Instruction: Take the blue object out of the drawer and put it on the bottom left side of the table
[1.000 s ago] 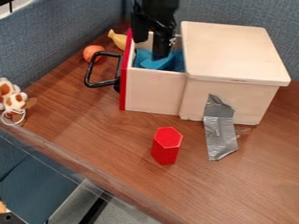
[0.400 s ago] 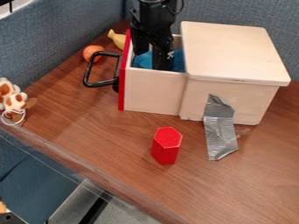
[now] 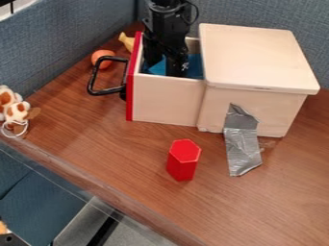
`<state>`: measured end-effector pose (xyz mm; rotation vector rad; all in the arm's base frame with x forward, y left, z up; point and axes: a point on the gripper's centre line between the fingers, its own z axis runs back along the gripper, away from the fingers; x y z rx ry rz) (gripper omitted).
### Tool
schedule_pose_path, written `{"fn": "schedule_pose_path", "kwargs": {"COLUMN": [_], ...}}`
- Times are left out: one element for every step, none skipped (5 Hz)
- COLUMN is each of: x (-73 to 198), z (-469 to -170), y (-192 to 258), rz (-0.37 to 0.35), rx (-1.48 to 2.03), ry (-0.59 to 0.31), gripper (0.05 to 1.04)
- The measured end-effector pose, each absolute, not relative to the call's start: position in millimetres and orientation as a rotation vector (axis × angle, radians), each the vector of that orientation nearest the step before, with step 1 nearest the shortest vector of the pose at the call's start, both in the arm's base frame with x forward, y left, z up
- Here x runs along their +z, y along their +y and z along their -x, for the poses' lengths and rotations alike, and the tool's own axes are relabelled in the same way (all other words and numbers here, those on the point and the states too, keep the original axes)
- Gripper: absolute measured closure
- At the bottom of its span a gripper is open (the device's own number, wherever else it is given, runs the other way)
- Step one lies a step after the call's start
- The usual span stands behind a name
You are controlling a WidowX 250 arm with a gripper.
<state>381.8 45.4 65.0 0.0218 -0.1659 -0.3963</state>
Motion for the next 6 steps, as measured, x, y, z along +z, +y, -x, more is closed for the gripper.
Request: {"fn": "schedule_pose_path", "kwargs": {"x": [56, 57, 55, 72, 101, 115], "z": [-389, -391, -390, -383, -371, -357], "y": [51, 53, 52, 47, 44, 42], "rz": [-0.026, -0.032, -0.021, -0.002, 0.018, 0.017], "rx": [-0.378, -0.37, -0.389, -0.403, -0.412, -0.403], "ry": [-0.154, -0.164, -0.17, -0.203, -0.27, -0.288], "gripper": [0.119, 0.392, 0.46, 0.461, 0.461, 0.461]}}
